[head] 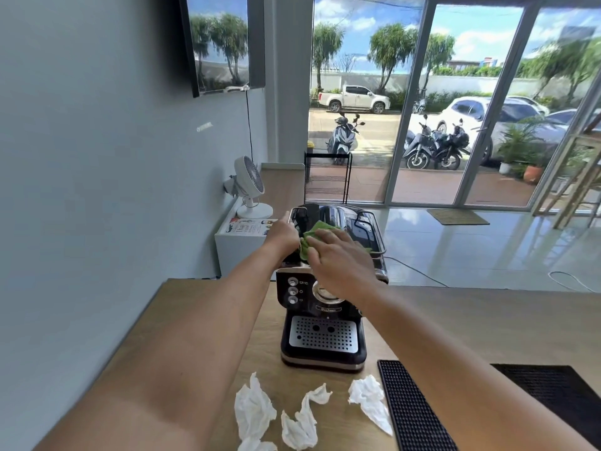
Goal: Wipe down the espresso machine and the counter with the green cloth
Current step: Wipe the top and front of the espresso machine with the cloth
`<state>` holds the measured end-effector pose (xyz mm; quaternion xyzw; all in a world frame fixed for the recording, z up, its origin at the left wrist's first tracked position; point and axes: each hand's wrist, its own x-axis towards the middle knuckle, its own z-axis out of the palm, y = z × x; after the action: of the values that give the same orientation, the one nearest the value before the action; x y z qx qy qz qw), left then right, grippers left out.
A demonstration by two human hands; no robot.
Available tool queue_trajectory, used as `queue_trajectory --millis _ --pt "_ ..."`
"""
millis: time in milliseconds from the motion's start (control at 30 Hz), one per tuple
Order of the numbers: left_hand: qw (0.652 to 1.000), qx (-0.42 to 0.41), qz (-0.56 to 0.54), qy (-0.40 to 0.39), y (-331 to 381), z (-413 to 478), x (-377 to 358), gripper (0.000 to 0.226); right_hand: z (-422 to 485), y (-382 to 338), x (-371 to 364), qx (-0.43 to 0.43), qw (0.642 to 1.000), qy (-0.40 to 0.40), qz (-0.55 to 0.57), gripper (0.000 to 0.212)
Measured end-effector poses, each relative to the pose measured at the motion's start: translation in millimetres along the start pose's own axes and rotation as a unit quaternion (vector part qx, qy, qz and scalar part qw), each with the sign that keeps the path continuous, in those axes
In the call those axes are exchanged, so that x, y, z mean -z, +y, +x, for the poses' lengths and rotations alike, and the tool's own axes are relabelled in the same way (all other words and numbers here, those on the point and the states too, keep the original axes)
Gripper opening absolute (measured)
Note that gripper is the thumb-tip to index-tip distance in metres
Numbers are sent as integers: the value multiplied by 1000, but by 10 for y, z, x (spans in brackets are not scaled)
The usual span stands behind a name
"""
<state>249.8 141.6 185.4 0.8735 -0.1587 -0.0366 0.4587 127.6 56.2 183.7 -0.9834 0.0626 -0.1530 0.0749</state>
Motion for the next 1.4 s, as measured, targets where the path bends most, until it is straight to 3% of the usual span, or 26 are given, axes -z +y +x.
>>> queue_trajectory --millis 100,200,333,500,667,1033,1400 --pt "1000 5 4 -6 11 -24 10 47 -199 130 -61 103 992 68 6 43" --pt "1000 13 -4 -17 14 -35 13 49 -403 506 -84 224 969 72 71 38" --pt "999 20 -9 -26 -20 5 28 40 -558 731 -28 241 956 129 102 37" --pt "1000 24 -5 -17 -15 17 27 38 -397 343 -137 279 950 134 -50 34" --pt "1000 4 1 -18 -20 30 19 50 -324 221 -193 332 926 143 -111 35" --pt "998 -9 -51 -35 -60 24 22 55 -776 998 -285 261 938 224 -46 44" --pt "998 -19 -44 -39 -80 33 -7 53 -1005 1479 -44 185 962 194 -49 41"
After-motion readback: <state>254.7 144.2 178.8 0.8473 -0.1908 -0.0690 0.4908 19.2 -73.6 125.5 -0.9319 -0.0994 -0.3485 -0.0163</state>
